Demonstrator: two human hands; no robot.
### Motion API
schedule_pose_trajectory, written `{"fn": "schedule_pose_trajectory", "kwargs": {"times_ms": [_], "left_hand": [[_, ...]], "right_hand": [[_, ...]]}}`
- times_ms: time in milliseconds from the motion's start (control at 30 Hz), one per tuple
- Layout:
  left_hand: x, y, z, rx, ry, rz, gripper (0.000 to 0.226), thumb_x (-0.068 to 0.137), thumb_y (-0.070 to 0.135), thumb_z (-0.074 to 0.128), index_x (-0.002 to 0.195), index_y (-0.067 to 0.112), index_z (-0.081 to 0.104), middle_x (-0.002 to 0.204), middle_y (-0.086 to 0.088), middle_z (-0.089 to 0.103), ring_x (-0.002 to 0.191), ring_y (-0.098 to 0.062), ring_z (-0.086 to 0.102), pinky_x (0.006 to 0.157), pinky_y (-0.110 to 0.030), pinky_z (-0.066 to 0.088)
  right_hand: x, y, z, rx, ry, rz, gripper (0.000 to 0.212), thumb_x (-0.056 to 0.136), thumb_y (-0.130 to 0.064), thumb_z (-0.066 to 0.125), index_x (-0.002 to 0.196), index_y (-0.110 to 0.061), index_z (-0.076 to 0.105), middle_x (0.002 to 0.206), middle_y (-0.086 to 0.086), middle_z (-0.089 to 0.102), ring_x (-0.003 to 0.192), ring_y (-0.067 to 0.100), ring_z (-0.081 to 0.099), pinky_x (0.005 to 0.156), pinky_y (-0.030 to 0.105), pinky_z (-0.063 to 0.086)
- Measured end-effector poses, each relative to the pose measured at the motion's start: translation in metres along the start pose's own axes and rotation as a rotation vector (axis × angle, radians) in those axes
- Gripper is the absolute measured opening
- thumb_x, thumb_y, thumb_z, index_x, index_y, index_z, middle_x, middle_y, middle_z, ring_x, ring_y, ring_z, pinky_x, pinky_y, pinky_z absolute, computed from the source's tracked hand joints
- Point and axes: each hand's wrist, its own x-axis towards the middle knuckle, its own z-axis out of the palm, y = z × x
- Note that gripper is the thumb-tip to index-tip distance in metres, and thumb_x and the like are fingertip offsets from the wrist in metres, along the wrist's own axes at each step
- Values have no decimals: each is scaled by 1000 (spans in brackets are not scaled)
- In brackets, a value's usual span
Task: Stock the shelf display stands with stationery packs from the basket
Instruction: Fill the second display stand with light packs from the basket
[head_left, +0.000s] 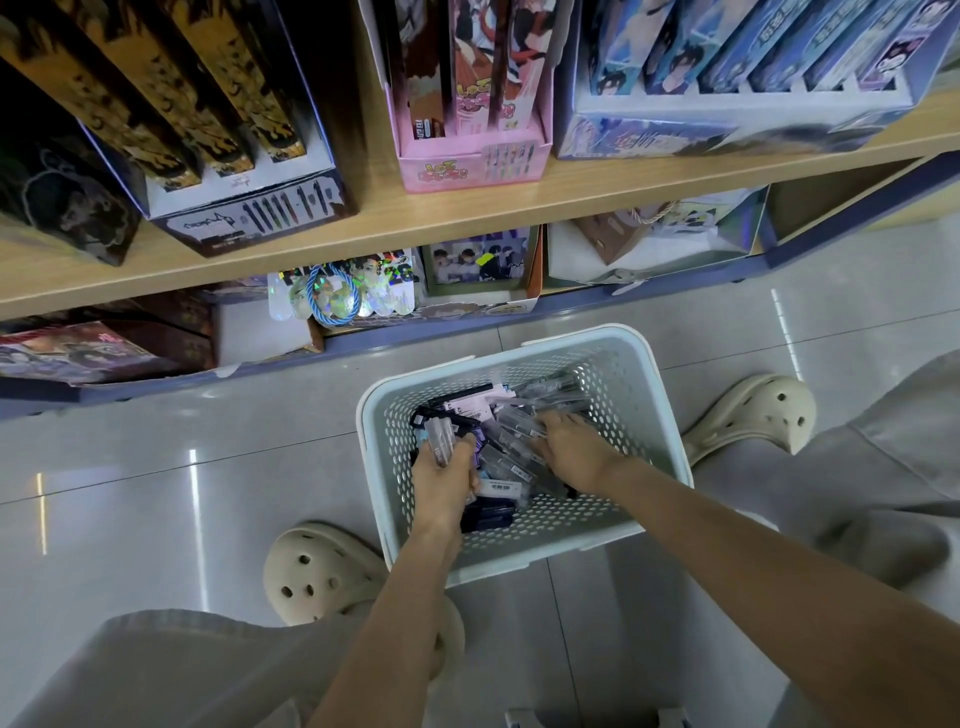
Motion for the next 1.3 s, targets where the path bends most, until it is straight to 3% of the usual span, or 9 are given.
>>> {"fn": "schedule_pose_trajectory", "kwargs": {"times_ms": [167,267,367,500,600,733,967,1100,1300], "left_hand": [[-6,1,6,-159,-27,-44,12,98,3,46,89,9,52,79,-7,63,60,-14,62,68,-27,56],[-13,8,11,-260,-94,-43,11,97,7,49,89,7,57,90,-10,70,76,-16,70,80,-30,57],[-24,18,16,-262,-132,-10,25,93,25,57,107,5,61,104,-13,71,100,-25,67,95,-42,50],[-40,34,21,-322,-171,75,51,80,35,63,119,2,57,109,-19,68,97,-31,65,85,-45,54],[-51,43,22,-365,-160,155,27,88,20,61,110,4,58,95,-14,68,82,-25,65,64,-34,56],[-67,57,23,-415,-102,257,15,91,10,60,106,6,60,96,-13,68,85,-23,65,80,-37,52],[-100,85,28,-446,-15,412,9,91,9,60,97,10,66,91,-7,73,84,-19,69,81,-33,54],[-116,101,30,-390,-6,486,21,89,16,64,107,4,64,102,-13,71,100,-28,67,94,-43,50],[-145,127,30,-262,-24,617,17,86,11,67,103,7,66,96,-9,72,93,-21,68,87,-35,51]], "right_hand": [[-30,-16,-21,303,-32,-17,29,102,-31,34,122,-9,39,89,4,55,71,17,54,61,31,43],[-51,-35,-34,474,-5,-78,26,102,-31,35,115,-11,43,85,2,52,74,17,54,66,36,49],[-70,-56,-45,630,-5,-129,18,101,-29,37,107,-15,46,82,-1,53,66,8,54,59,23,50],[-85,-70,-55,707,20,-149,39,101,-37,36,131,-14,47,116,11,62,99,23,63,92,43,51],[-97,-79,-64,781,66,-179,38,102,-35,36,135,-20,49,128,10,59,115,27,57,101,42,45],[-110,-89,-69,853,232,-179,31,103,-24,37,123,-12,56,118,15,61,110,28,58,94,33,46],[-131,-114,-82,1113,495,-66,31,104,-24,31,114,-13,58,116,9,63,105,20,58,100,38,44],[-142,-129,-93,1269,516,10,37,104,-31,29,124,-13,53,124,7,59,117,24,53,102,48,42],[-164,-136,-113,1350,536,-110,27,104,-25,30,113,-18,55,117,0,60,112,14,53,104,33,37]]}}
